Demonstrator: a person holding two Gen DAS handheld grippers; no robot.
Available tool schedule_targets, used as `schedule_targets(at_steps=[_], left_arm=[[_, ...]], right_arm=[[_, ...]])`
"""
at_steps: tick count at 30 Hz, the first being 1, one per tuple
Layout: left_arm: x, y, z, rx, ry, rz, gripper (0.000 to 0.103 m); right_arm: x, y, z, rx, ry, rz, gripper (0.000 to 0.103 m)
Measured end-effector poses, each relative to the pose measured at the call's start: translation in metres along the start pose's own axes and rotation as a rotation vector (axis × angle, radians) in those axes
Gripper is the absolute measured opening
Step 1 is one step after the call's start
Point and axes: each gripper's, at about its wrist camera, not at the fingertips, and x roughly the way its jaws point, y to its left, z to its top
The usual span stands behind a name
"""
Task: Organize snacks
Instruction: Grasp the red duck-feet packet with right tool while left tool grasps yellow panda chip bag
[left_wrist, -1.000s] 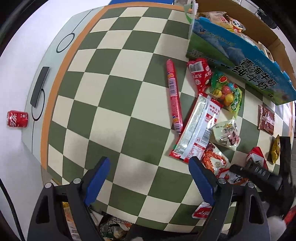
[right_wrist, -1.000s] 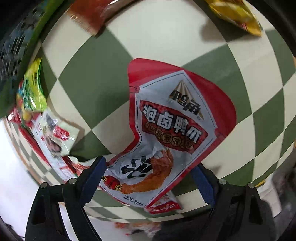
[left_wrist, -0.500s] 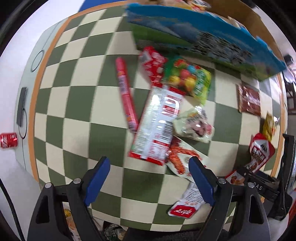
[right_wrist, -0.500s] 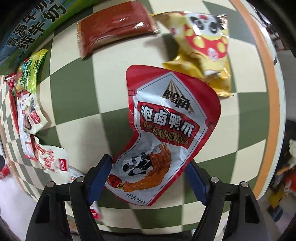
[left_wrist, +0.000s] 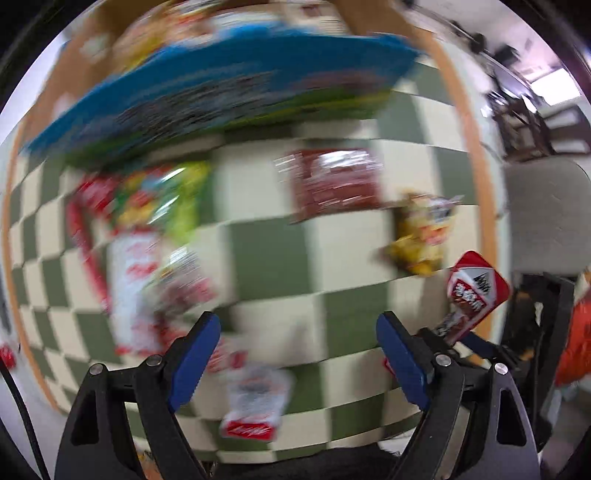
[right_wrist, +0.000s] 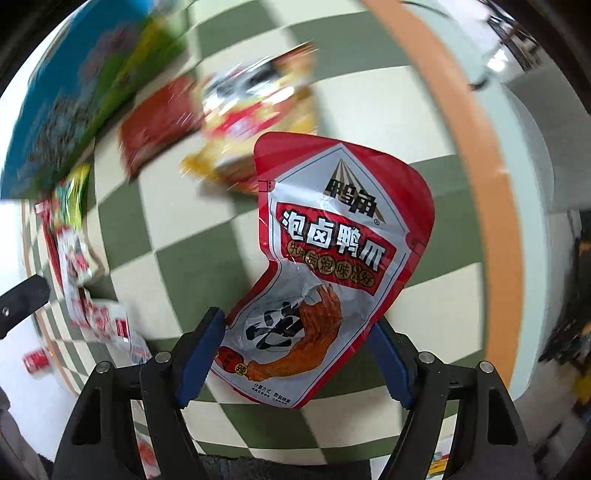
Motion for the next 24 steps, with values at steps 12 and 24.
schedule_targets(at_steps=[12,24], left_arm=[[0.076,-0.117,0.073,0.188,0.141,0.003,0.087],[0.110,-0.126,0.089,0.169,0.159,0.068,0.056]], right_arm=[[-0.023,-0.096,0.066,0.162,-0.062,-0.015,0.079],[-0.018,-0.091,0.074,0.103,-0.017,-0.026,0.079]])
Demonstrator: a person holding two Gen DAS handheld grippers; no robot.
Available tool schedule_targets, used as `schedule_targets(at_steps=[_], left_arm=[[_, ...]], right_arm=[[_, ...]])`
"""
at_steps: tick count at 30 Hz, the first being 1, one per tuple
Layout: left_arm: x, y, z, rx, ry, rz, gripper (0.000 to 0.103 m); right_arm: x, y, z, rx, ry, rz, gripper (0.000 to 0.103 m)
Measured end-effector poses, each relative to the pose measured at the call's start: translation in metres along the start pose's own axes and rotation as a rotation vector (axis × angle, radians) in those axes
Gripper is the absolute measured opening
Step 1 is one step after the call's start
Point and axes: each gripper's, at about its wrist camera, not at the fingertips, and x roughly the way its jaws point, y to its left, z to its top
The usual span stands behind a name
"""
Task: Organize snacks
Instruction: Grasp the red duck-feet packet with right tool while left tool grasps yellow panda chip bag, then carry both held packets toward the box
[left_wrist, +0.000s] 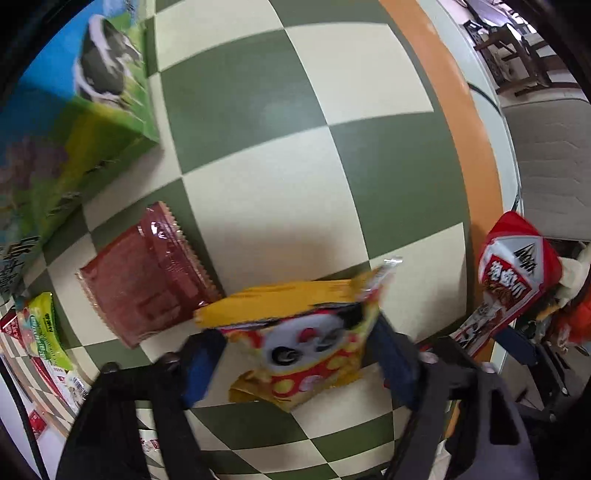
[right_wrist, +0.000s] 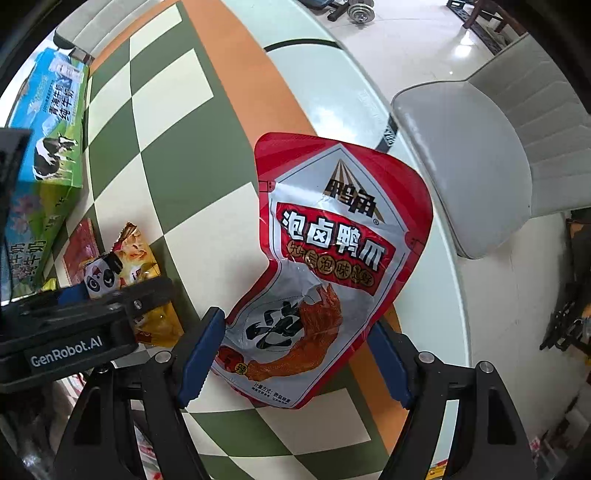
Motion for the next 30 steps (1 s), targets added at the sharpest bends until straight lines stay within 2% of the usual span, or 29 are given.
schedule_targets(at_steps=[3,9,12,16,20,21,22,23,25,27,30], left_arm=[[-0.004,0.007,-0.005,-0.021,0.008,-0.024,0.048],[-0.021,0.019,-0.021,-0.047,-0.036,-0.037,0.046],[-0.039,0.032,-0.045,-0.062,-0.060,-0.066,0.046],[-0.074,0.057,-0.065,-0.072,-0.117,-0.092,0.046],[-0.128,0.089,-0.095,-0.081,-0.202,-0.115,0.046],[-0.141,0.101,-0.100,-0.091,-0.222,-0.120,0.046],[-0.155,0.107,-0.100,-0.101,-0.242,-0.126,0.046],[-0.169,0.117,-0.101,-0.115,-0.261,-0.135,0.046],[-0.194,0.140,-0.094,-0.154,-0.299,-0.143,0.046],[-0.211,0.159,-0.086,-0.172,-0.335,-0.127,0.046],[-0.224,0.192,-0.081,-0.226,-0.374,-0.086,0.046]], right_arm=[[0.005,0.010,0.008,-0.002,0.018,0.000,0.079],[0.007,-0.001,0.015,-0.026,0.019,0.015,0.079],[0.001,0.001,0.014,-0.046,0.000,0.024,0.079],[-0.018,0.006,0.009,-0.083,-0.028,0.034,0.079],[-0.052,0.023,0.006,-0.126,-0.062,0.076,0.078],[-0.062,0.030,0.006,-0.145,-0.072,0.089,0.074],[-0.073,0.039,0.007,-0.168,-0.084,0.102,0.028],[-0.081,0.049,0.009,-0.189,-0.080,0.132,0.014],[-0.101,0.071,0.016,-0.218,-0.074,0.183,0.013],[-0.115,0.101,0.023,-0.291,-0.094,0.156,0.013],[-0.109,0.125,0.036,-0.304,-0.065,0.156,0.014]])
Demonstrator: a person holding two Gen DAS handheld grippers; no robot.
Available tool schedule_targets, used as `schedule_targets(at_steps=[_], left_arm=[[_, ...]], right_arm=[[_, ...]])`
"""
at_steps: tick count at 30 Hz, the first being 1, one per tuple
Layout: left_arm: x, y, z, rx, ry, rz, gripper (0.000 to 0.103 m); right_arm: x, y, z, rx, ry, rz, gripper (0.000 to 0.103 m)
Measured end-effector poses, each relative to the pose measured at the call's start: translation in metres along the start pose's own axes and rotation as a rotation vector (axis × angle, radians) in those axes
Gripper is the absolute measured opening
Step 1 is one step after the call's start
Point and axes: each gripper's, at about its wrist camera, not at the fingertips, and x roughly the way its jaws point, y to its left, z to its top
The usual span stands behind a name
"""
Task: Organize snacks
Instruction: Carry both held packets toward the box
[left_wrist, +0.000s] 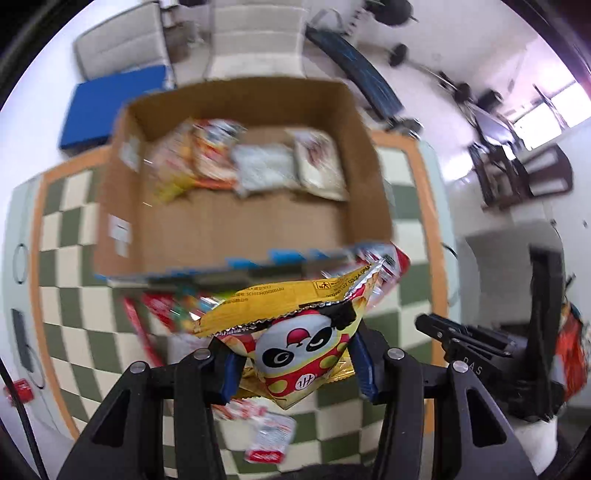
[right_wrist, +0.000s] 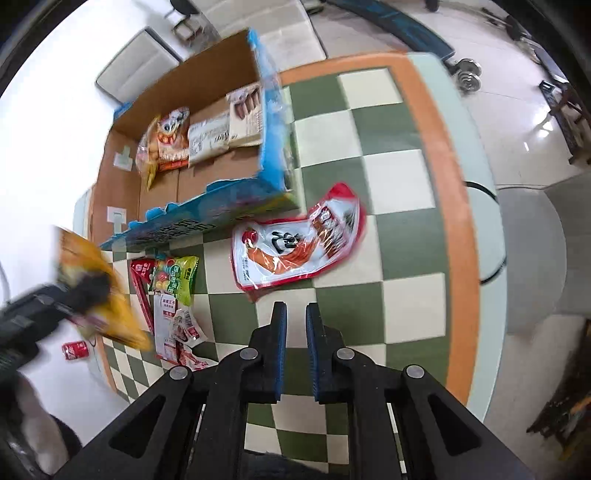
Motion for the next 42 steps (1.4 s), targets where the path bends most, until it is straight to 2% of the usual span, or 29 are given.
schedule_targets(at_steps=[2,4,5,7,10,15,20,23,24,28,32,33,35,37,39,42], left_arm=[[0.000,0.025,0.006,-0.057,-0.009,0.003,0.046],[0.008,0.035,0.003,-0.087,-0.004,0.005,0.046],[0.012,0.041,0.002,-0.106,0.002,0.005,0.046],[0.019,0.053,-0.002,-0.133,0.026,0.001,0.046],[0.031,0.061,-0.009,-0.155,0.056,-0.001,0.046],[0.040,0.062,-0.014,-0.163,0.081,-0.006,0.046],[0.042,0.062,-0.015,-0.173,0.079,-0.006,0.046],[0.042,0.062,-0.016,-0.172,0.078,-0.006,0.046],[0.043,0.061,-0.017,-0.168,0.076,-0.004,0.046],[0.048,0.055,-0.025,-0.155,0.086,-0.011,0.046],[0.058,0.044,-0.036,-0.135,0.111,-0.020,0.046],[0.059,0.042,-0.037,-0.137,0.115,-0.023,0.046],[0.063,0.038,-0.040,-0.134,0.125,-0.023,0.046],[0.066,0.035,-0.041,-0.130,0.129,-0.020,0.046],[0.067,0.033,-0.041,-0.125,0.133,-0.014,0.046],[0.068,0.031,-0.042,-0.118,0.134,-0.005,0.046]], right_arm=[[0.013,-0.008,0.006,0.072,-0.004,0.008,0.025],[0.035,-0.025,0.010,0.224,0.026,0.056,0.073],[0.050,-0.029,0.009,0.311,0.036,0.115,0.077],[0.078,-0.046,0.008,0.468,0.073,0.203,0.077],[0.108,-0.054,0.009,0.584,0.085,0.253,0.077],[0.121,-0.043,0.027,0.597,0.020,0.196,0.077],[0.134,-0.027,0.045,0.547,0.051,0.066,0.079],[0.134,-0.017,0.046,0.497,0.054,-0.007,0.073],[0.133,-0.013,0.045,0.442,0.058,-0.035,0.070],[0.130,0.001,0.032,0.255,0.085,-0.113,0.040],[0.130,-0.005,0.009,0.132,0.167,-0.119,0.037],[0.131,-0.008,0.005,0.131,0.189,-0.100,0.038],[0.128,-0.017,0.003,0.146,0.208,-0.072,0.049],[0.123,-0.017,0.010,0.109,0.176,-0.087,0.079],[0.122,-0.014,0.020,0.060,0.162,-0.108,0.079],[0.130,0.000,0.038,-0.049,0.163,-0.204,0.079]])
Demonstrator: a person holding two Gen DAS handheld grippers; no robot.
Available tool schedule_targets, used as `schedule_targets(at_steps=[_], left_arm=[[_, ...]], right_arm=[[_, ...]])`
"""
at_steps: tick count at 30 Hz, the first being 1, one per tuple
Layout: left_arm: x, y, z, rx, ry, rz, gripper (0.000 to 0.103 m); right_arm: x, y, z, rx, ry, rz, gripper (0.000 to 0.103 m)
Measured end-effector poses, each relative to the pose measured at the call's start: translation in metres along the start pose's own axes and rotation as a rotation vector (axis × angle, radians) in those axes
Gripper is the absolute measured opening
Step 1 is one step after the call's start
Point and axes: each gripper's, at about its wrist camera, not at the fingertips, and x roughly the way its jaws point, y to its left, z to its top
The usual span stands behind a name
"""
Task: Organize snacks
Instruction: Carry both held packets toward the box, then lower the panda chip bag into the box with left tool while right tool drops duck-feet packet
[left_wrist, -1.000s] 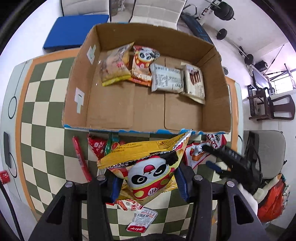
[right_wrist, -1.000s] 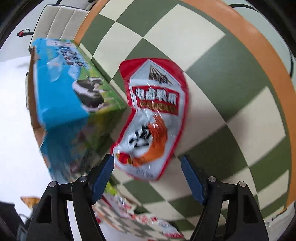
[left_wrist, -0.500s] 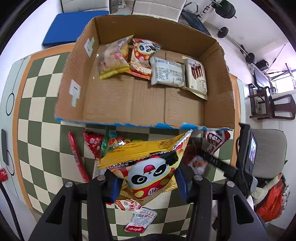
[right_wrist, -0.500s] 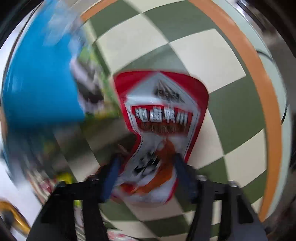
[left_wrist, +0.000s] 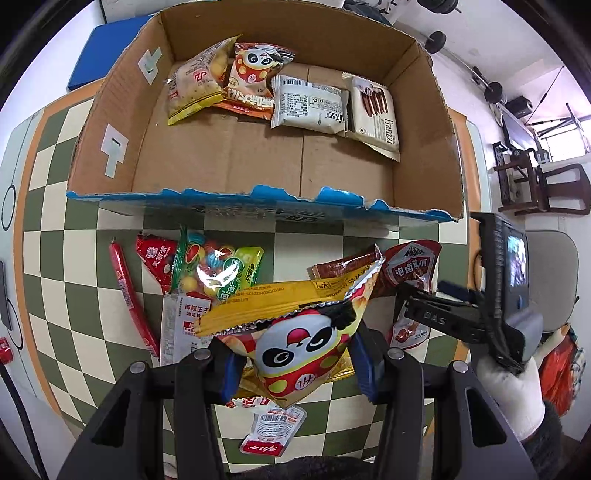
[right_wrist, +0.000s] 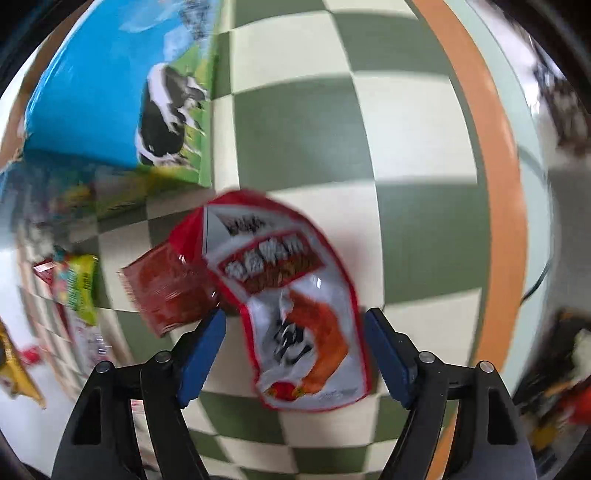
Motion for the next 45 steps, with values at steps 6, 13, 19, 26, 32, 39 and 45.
schedule_targets(at_steps=[6,13,19,26,32,39,45], left_arm=[[0.001,-0.004,-0.002,0.010,0.005,0.002,0.047],[-0.001,-0.006,-0.006,0.014,-0.002,0.004,0.046],[-0.001,-0.005,-0.009,0.003,0.003,-0.007,0.046],[-0.001,-0.005,-0.011,0.000,0.003,-0.007,0.046],[0.008,-0.009,-0.012,-0.005,0.020,-0.021,0.046],[0.013,-0.011,-0.015,0.000,0.034,-0.019,0.046],[0.008,-0.006,-0.014,-0.013,0.024,-0.023,0.046]], right_arm=[[0.019,0.020,0.010,-0.101,0.025,-0.056,0.079],[0.009,0.017,-0.016,-0.093,-0.028,-0.046,0.059],[-0.014,0.015,-0.039,-0.088,-0.072,0.027,0.017],[-0.017,0.004,-0.039,-0.063,-0.014,0.080,0.069],[-0.008,-0.002,-0.004,-0.074,0.023,0.013,0.091],[0.022,0.013,0.002,-0.074,0.068,-0.045,0.094],[0.011,0.044,-0.015,-0.185,-0.035,-0.153,0.051]])
